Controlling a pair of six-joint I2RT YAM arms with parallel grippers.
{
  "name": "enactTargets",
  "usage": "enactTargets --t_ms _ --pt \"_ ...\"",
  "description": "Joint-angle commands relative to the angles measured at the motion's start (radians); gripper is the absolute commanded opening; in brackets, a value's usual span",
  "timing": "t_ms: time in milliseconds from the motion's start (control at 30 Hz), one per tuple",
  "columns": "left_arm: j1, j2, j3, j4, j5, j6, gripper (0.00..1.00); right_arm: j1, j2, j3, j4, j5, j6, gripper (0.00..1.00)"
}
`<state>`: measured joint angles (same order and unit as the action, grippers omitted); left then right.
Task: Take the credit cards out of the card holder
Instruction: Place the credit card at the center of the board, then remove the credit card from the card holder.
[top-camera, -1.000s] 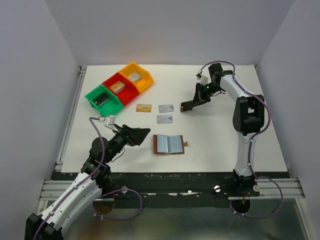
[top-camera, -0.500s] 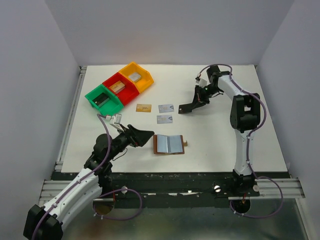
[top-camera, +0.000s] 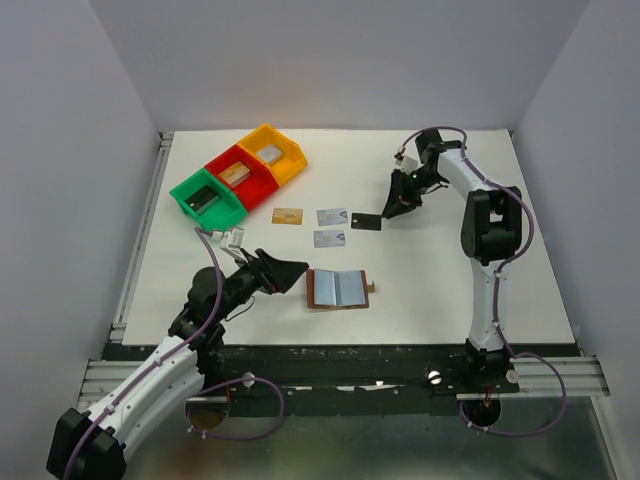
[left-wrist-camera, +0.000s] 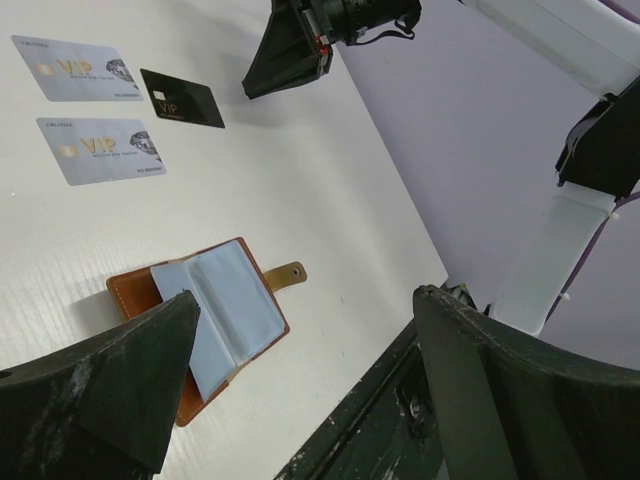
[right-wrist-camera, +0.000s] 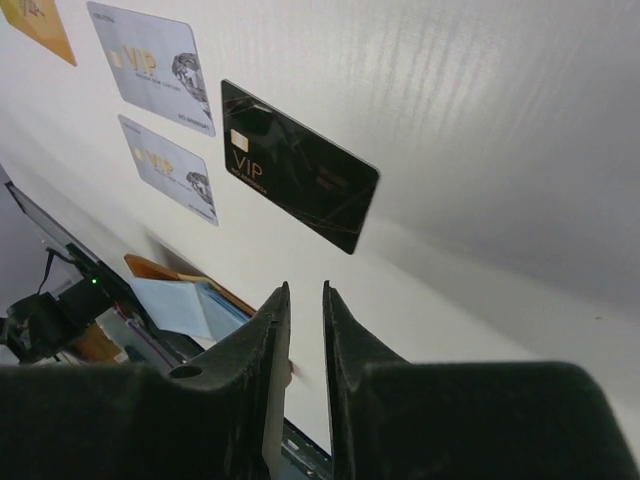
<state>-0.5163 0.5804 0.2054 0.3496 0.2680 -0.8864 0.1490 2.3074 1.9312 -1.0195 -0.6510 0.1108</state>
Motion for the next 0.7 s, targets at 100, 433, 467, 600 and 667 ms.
enactTargets --t_ms 100,433,467,600,667 --pt "0.006 -0.004 0.037 -0.047 -0.016 0.004 0.99 -0.023 -0.112 -0.035 0.036 0.12 0.079 0.29" --pt "0.006 0.203 0.181 -0.263 -0.089 0.006 0.99 0.292 -0.737 -0.643 0.563 0.75 0.153 0.76" --pt "0.004 0.229 0.202 -0.28 -0.09 0.01 0.99 0.319 -0.781 -0.688 0.599 0.728 0.164 0.98" --pt "-0.034 0.282 0.242 -0.316 -0.163 0.023 0.99 0.334 -0.835 -0.797 0.627 0.542 0.309 1.0" --pt "-0.068 0.305 0.275 -0.348 -0.217 0.041 0.99 0.381 -0.839 -0.821 0.59 0.601 0.299 1.0"
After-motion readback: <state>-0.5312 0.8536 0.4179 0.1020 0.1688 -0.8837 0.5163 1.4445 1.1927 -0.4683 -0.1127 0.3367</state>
